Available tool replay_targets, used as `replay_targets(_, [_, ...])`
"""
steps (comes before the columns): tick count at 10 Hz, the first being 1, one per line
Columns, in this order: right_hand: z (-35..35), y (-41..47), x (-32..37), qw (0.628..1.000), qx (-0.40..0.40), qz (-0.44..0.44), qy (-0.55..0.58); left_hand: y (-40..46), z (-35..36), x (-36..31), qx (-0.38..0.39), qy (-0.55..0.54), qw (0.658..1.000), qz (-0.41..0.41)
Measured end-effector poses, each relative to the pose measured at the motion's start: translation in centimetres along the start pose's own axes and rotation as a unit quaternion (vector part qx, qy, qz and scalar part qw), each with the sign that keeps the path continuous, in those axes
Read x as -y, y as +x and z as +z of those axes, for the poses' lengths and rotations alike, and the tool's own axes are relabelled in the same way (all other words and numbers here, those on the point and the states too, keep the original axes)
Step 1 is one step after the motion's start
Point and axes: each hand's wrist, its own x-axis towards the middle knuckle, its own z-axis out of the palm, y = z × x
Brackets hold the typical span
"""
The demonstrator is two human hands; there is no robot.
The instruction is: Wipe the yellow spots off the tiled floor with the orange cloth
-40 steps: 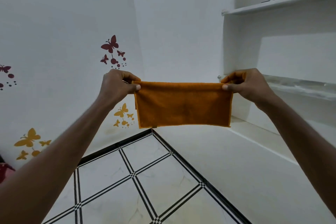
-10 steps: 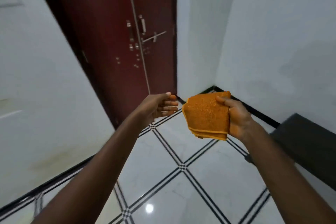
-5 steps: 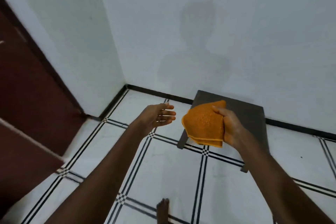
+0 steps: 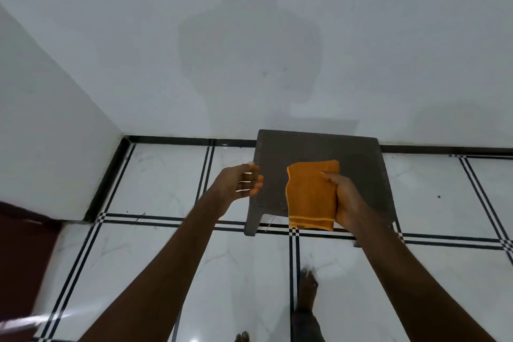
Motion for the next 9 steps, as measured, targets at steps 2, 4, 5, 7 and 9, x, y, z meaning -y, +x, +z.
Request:
replay_targets(2, [-2.1, 12.7, 2.6, 0.997, 0.004, 0.077, -0.017, 11.9, 2.6, 1.9, -0.034, -0.010, 0.998, -0.057])
replay_targets(4, [-4.6, 23.9, 3.0, 0.996, 0.019, 0.082, -0.031, 21.5, 4.3, 5.3, -0.079, -0.031, 0.991, -0.104])
replay_targets(5, [-6.1, 30.2, 0.8, 0.993, 0.033, 0.110, -0.026, 26.5, 4.3, 8.8, -0.097, -0.036, 0.986, -0.129])
replay_targets(7, [-9.7, 39.1, -7.2, 0.980, -0.103, 0.089, -0.147, 32.6, 3.9, 15.6, -0.137, 0.031, 0.977, -0.163])
replay_targets(9, [-10.9, 40.1, -8.8, 0.960, -0.132, 0.072, -0.237, 33.1, 5.2, 15.4, -0.123, 0.099, 0.980, -0.123])
